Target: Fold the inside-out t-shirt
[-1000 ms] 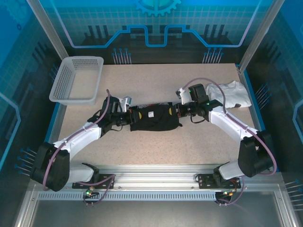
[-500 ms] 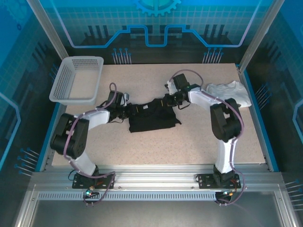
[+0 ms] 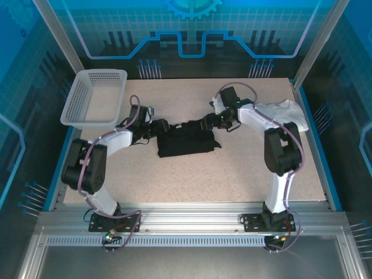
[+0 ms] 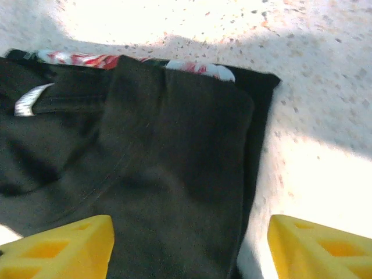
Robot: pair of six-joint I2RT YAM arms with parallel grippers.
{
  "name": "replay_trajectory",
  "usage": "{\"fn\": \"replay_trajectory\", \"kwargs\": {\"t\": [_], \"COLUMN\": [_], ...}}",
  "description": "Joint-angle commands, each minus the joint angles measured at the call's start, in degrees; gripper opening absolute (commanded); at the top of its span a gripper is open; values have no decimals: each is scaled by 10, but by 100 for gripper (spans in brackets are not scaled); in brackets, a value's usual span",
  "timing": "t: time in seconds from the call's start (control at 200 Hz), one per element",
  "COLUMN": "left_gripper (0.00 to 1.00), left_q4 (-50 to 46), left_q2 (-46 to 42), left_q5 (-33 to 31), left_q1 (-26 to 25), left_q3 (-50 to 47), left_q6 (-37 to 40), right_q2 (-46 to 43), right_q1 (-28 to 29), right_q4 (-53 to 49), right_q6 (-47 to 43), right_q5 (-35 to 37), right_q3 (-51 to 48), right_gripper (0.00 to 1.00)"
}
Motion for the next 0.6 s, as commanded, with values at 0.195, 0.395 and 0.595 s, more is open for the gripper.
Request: {"fn": "replay_trajectory", "kwargs": {"t": [0.195, 0.395, 0.595], "left_gripper": [67, 55, 36], "left_q4": [-41, 5, 40], "left_q2": [39, 102, 132], "left_q5": [34, 74, 99], "left_q1": [4, 4, 3], "left_q3": [-13, -15, -38], "left_q6": [-7, -22, -35], "right_q2": [48, 104, 134], "right_q1": [-1, 23, 45], "right_q4": [30, 67, 90], "right_q6": [51, 83, 115], "right_q5": [-74, -98, -110], "right_q3": [-31, -17, -13], "right_gripper": [85, 85, 73]}}
